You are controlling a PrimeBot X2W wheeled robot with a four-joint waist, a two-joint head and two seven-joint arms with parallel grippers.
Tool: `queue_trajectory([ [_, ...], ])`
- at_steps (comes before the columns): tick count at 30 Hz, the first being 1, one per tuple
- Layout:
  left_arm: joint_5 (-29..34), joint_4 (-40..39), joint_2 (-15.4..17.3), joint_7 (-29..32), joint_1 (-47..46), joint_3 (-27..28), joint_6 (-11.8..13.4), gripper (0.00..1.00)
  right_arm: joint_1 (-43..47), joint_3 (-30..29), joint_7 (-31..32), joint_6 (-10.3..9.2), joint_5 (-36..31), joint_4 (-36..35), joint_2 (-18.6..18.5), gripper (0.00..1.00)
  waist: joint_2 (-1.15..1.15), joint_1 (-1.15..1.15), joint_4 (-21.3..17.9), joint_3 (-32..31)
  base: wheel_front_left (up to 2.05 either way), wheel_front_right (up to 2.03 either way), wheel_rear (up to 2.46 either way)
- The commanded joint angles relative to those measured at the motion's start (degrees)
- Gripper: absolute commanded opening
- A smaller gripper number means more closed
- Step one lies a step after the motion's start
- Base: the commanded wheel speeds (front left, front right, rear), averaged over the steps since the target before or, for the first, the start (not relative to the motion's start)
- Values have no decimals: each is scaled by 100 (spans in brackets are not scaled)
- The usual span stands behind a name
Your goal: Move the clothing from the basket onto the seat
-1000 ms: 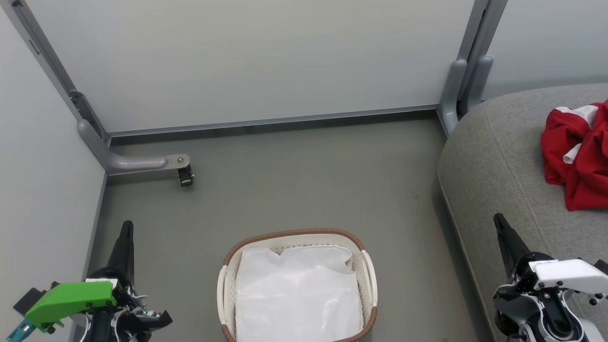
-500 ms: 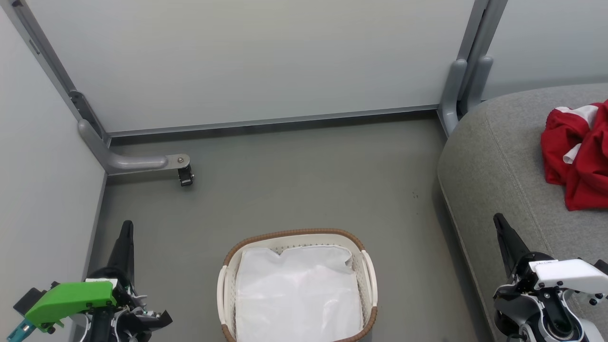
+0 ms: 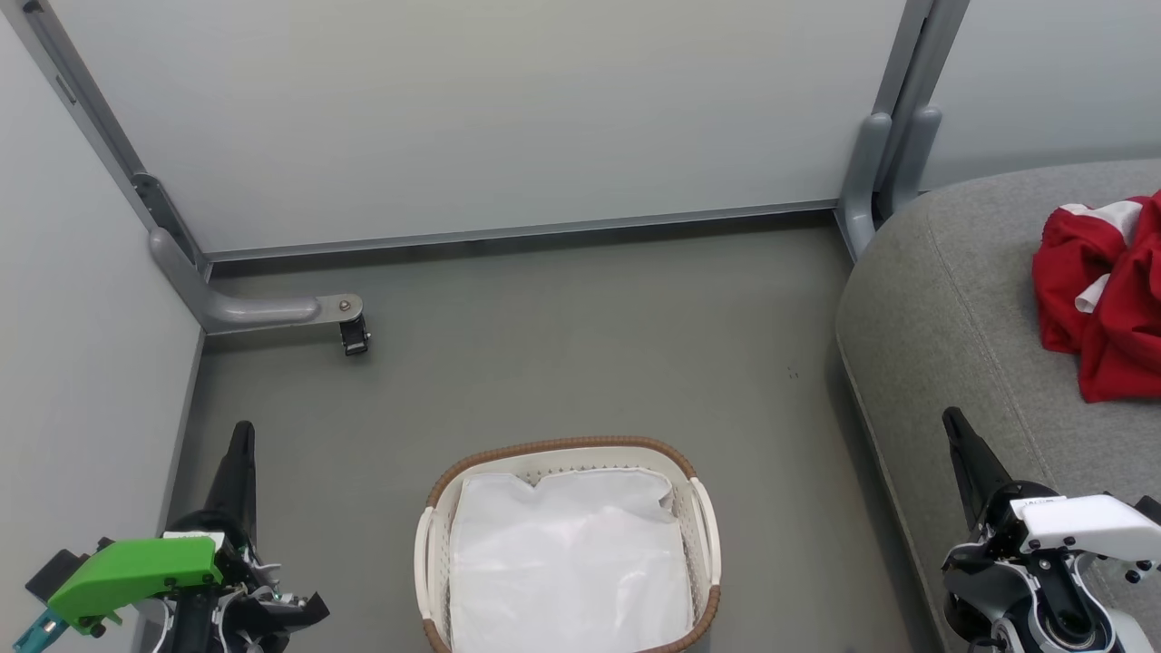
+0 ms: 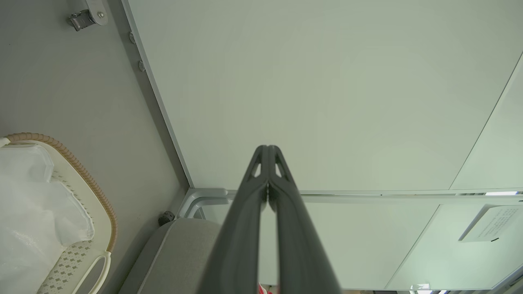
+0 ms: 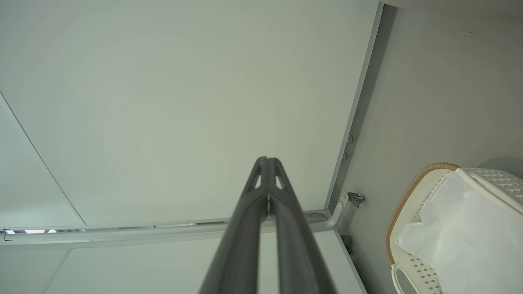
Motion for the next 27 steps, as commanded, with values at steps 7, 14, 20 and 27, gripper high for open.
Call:
queue_trajectory([
  [7,-19,-10,1,19,-61,11,-27,0,-48,-18,24,-4,-21,-4,-12,0,0,0,0,0,0,0,0],
  [14,-19,-10,1,19,-61,12,-27,0,-49,-21,23,-3,-26,-4,-10,0,0,0,0,0,0,0,0],
  [20,-19,-10,1,18,-61,12,-27,0,-49,-23,27,-3,-30,-3,-8,0,0,0,0,0,0,0,0],
  [27,-19,-10,1,18,-61,12,-27,0,-50,-26,29,-3,-33,-3,-7,0,0,0,0,0,0,0,0],
])
